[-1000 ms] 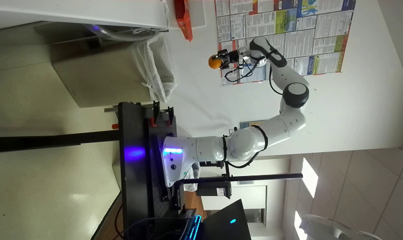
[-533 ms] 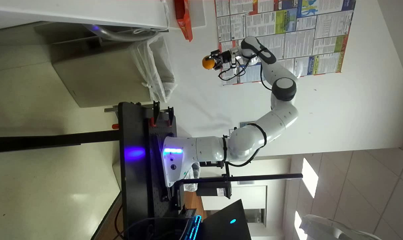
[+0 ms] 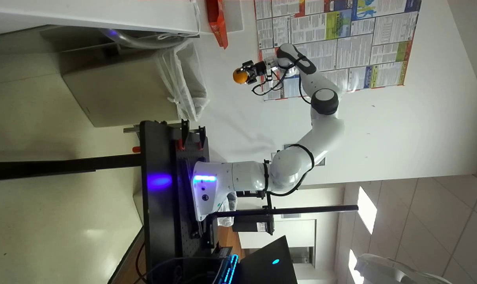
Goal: Put the orange object into the bin
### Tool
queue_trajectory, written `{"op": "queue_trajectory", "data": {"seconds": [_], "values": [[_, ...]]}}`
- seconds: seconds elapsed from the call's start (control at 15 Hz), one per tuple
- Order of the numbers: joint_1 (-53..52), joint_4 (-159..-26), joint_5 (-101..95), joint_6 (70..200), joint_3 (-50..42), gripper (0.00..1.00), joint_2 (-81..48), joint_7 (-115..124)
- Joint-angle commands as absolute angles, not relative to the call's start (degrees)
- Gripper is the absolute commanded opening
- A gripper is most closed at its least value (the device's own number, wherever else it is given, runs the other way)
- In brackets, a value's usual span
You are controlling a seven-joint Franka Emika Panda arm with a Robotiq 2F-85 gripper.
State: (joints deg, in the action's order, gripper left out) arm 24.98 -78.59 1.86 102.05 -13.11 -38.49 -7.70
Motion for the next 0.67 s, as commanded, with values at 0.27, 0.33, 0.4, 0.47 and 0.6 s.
{"op": "queue_trajectory", "data": {"seconds": [0.27, 0.33, 0.4, 0.47, 0.6], "values": [[26.7, -69.95, 2.44, 96.1, -11.98, 0.96, -41.08, -8.91], [26.78, -69.25, 2.36, 95.64, -11.97, 0.98, -41.42, -8.98], [26.81, -68.77, 2.31, 95.41, -11.97, 1.0, -41.65, -8.93], [26.87, -68.09, 2.27, 95.06, -11.96, 1.0, -41.89, -8.91], [26.93, -66.96, 2.33, 94.23, -11.89, 1.0, -42.09, -8.76]]}}
